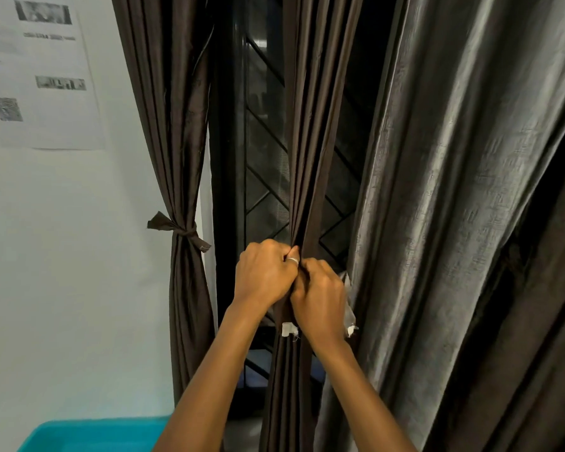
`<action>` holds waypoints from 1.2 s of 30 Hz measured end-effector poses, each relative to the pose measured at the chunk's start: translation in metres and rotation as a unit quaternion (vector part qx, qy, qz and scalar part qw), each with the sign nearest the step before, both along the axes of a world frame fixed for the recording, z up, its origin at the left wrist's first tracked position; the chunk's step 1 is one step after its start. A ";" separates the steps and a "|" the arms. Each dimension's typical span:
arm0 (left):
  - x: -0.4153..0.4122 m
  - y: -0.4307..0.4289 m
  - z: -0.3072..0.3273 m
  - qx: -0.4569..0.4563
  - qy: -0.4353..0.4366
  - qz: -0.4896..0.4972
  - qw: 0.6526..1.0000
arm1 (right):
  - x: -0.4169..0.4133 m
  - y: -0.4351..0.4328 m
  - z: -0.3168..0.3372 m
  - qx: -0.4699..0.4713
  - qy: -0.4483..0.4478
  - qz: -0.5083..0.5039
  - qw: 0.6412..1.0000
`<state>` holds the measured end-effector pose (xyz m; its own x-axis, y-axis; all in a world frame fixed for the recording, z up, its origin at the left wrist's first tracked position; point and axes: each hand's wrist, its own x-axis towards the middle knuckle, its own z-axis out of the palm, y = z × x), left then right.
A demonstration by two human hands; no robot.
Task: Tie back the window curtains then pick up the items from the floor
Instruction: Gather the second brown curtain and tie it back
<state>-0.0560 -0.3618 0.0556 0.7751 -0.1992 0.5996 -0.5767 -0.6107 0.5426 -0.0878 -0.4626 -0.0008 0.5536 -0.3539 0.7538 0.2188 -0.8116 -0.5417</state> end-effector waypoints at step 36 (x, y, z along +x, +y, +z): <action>0.018 0.035 -0.001 -0.008 0.040 -0.147 0.988 | 0.037 -0.092 0.028 0.330 0.181 0.333 0.865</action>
